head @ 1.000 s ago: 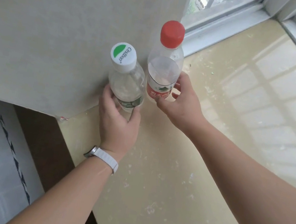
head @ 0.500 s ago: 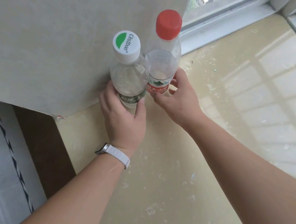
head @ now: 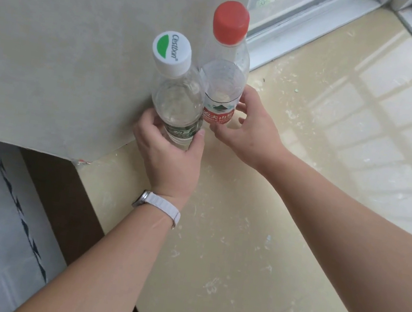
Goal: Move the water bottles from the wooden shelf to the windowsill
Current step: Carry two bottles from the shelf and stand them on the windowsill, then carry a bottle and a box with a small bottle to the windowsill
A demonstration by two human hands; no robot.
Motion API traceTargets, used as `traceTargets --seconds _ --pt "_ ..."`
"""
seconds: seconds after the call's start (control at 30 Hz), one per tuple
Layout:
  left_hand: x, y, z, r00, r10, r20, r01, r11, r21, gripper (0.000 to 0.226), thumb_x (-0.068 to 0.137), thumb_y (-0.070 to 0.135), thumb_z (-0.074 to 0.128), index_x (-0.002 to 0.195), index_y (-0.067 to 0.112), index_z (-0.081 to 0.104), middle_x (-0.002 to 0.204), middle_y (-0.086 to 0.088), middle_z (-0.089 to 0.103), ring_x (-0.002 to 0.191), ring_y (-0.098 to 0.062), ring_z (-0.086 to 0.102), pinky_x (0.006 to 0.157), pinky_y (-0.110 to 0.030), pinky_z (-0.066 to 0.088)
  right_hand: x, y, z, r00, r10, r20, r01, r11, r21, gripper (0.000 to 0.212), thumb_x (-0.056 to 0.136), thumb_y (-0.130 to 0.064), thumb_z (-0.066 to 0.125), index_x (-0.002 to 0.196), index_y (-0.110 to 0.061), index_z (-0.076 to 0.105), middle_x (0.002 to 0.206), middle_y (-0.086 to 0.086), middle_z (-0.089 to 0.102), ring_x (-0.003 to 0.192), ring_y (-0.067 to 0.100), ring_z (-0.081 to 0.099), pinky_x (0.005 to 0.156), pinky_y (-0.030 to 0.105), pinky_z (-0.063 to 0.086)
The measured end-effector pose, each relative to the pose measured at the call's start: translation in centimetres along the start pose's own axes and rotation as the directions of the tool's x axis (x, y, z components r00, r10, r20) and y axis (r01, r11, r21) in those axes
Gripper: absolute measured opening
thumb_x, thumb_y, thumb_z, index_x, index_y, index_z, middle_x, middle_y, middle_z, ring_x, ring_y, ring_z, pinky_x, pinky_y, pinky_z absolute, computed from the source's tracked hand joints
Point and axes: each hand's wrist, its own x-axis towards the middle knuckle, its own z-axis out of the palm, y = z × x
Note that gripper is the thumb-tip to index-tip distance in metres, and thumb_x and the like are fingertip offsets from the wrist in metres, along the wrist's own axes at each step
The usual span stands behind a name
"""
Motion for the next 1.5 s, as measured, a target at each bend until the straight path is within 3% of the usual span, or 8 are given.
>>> traceTargets --seconds 0.1,0.3,0.4,0.57,0.77,1.03,1.3,1.5 --pt "0.1 0.1 -1.1 0.999 -0.016 0.039 0.016 1.000 0.001 0.081 0.072 0.022 0.087 0.135 -0.001 0.042 0.126 -0.008 0.050 0.114 -0.030 0.055 0.096 -0.052 0.048 -1.1 -0.1 -0.7 1.000 0.002 -0.010 -0.002 0.999 -0.032 0.074 0.079 -0.032 0.076 0.142 -0.033 0.038 0.139 -0.012 0.052 0.125 0.007 0.049 0.101 0.027 0.042" --pt "-0.3 2.9 -7.1 0.981 -0.006 0.196 -0.001 0.999 0.038 0.069 0.082 0.031 0.072 0.140 0.005 0.045 0.130 0.004 0.047 0.121 -0.013 0.051 0.107 -0.039 0.043 -4.9 -2.3 -2.9 0.999 -0.001 -0.034 -0.005 0.988 -0.152 0.072 0.086 -0.036 0.070 0.149 -0.026 0.035 0.146 -0.007 0.048 0.132 0.010 0.045 0.110 0.036 0.039" --pt "-0.3 4.9 -10.9 0.948 0.052 0.315 -0.099 0.986 0.137 0.065 0.085 0.039 0.061 0.140 0.005 0.050 0.132 -0.003 0.054 0.126 -0.023 0.050 0.108 -0.028 0.035 -7.6 -4.7 -4.2 0.998 -0.023 -0.050 0.010 0.972 -0.237 0.067 0.090 -0.037 0.065 0.149 -0.025 0.036 0.151 -0.008 0.044 0.137 0.010 0.042 0.112 0.032 0.035" --pt "0.2 8.9 -16.5 0.806 0.158 0.571 -0.358 0.898 0.256 0.064 0.089 0.045 0.052 0.143 0.012 0.053 0.138 -0.012 0.058 0.127 -0.030 0.049 0.109 -0.039 0.036 -12.9 -9.4 -6.4 0.996 -0.084 -0.036 0.064 0.922 -0.383 0.059 0.095 -0.038 0.059 0.149 -0.028 0.037 0.152 -0.010 0.040 0.130 0.012 0.043 0.096 0.023 0.033" --pt "1.2 14.7 -21.5 0.672 0.177 0.719 -0.536 0.786 0.308 0.070 0.090 0.055 0.041 0.147 0.016 0.050 0.153 -0.011 0.048 0.139 -0.032 0.042 0.114 -0.048 0.035 -19.3 -14.9 -8.9 0.980 -0.198 -0.004 0.148 0.747 -0.648 0.054 0.094 -0.043 0.055 0.141 -0.015 0.051 0.143 0.008 0.053 0.130 0.032 0.048 0.105 0.042 0.041" --pt "2.0 22.4 -27.8 0.497 0.337 0.799 -0.770 0.595 0.228 0.065 0.088 0.054 0.038 0.139 0.020 0.057 0.148 -0.010 0.052 0.136 -0.033 0.046 0.112 -0.047 0.029 -28.8 -23.6 -11.9 0.988 -0.139 -0.069 0.029 0.604 -0.797 0.073 0.088 -0.062 0.019 0.143 -0.023 0.048 0.151 0.004 0.045 0.140 0.028 0.037 0.110 0.043 0.033" --pt "2.4 29.0 -32.5 0.264 0.556 0.788 -0.902 0.432 -0.004 0.046 0.091 0.049 0.045 0.126 0.023 0.062 0.137 -0.006 0.057 0.124 -0.032 0.054 0.102 -0.051 0.042 -38.7 -30.9 -13.5 0.972 -0.129 -0.197 -0.103 0.519 -0.848 0.066 0.091 -0.058 0.026 0.138 -0.022 0.054 0.146 0.007 0.051 0.136 0.032 0.043 0.109 0.044 0.035" --pt "1.6 32.3 -34.1 0.080 0.717 0.693 -0.908 0.339 -0.245 0.051 0.093 0.048 0.046 0.132 0.020 0.063 0.144 -0.009 0.056 0.131 -0.033 0.049 0.112 -0.047 0.027 -44.9 -33.3 -13.3 0.936 -0.108 -0.334 -0.255 0.445 -0.858 0.057 0.090 -0.054 0.037 0.128 -0.020 0.062 0.131 0.008 0.062 0.121 0.033 0.055 0.099 0.045 0.046"
